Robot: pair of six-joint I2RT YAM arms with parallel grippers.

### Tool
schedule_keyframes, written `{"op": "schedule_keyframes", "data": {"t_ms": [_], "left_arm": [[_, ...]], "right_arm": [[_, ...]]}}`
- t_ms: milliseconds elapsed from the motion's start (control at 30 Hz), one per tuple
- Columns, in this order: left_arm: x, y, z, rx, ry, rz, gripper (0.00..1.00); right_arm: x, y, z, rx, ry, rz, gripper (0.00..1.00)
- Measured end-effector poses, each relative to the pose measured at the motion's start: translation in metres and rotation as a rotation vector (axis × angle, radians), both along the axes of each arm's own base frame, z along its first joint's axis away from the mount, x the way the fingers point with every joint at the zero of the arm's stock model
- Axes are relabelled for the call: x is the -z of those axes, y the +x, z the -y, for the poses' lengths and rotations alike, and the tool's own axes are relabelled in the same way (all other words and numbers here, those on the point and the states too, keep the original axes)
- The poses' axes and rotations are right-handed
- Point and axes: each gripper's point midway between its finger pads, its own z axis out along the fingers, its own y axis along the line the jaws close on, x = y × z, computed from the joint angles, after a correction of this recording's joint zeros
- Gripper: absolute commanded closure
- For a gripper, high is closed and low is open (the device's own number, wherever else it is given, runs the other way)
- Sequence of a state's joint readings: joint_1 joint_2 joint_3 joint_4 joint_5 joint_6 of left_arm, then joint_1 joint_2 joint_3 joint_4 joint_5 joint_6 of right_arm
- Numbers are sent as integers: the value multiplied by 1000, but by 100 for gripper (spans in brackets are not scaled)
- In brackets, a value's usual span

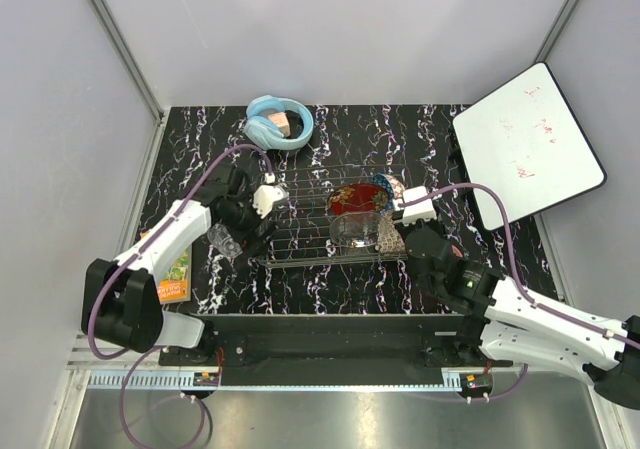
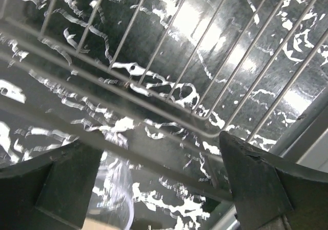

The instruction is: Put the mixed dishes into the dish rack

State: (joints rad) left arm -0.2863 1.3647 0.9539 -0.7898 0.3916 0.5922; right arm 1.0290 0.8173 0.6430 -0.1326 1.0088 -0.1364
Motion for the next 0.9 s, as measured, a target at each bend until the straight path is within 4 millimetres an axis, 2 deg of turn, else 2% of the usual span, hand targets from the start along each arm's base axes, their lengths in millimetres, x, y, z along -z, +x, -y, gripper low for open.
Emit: {"op": "schedule_keyframes", "data": {"t_ms": [67,133,300,400,467,500,633,700,767,900], "left_arm": [[-10,2,-6,-32,9,9,1],[-31,10,-17,-89,4,52,1],[-110,37,-46,-250,-39,263,1],[-132,35,-46,-269,-65,323,1],[-125,28,-47,-273,-62,302,1],[-115,23,-47,-273,-53,273,1],[-59,-5,-60,-290,10,111,1],[-42,-16,-72,-324,36,63,1],[-38,-19,-86,-372,49,58,2],[-52,-5,-104,-457,28,128,2]], "right_arm": [[1,0,0,0,-4,-4,50],[1,0,-1,0,-4,-4,50],[2,0,0,-1,-7,-8,50],[3,0,-1,-1,-1,-10,50],[3,0,-1,0,5,-10,50],[3,0,-1,0,8,-10,50],[2,-1,-1,2,23,-8,50],[0,-1,0,2,34,-4,51],[-1,-2,0,2,44,0,51],[-1,-2,-1,2,50,-1,52]]}}
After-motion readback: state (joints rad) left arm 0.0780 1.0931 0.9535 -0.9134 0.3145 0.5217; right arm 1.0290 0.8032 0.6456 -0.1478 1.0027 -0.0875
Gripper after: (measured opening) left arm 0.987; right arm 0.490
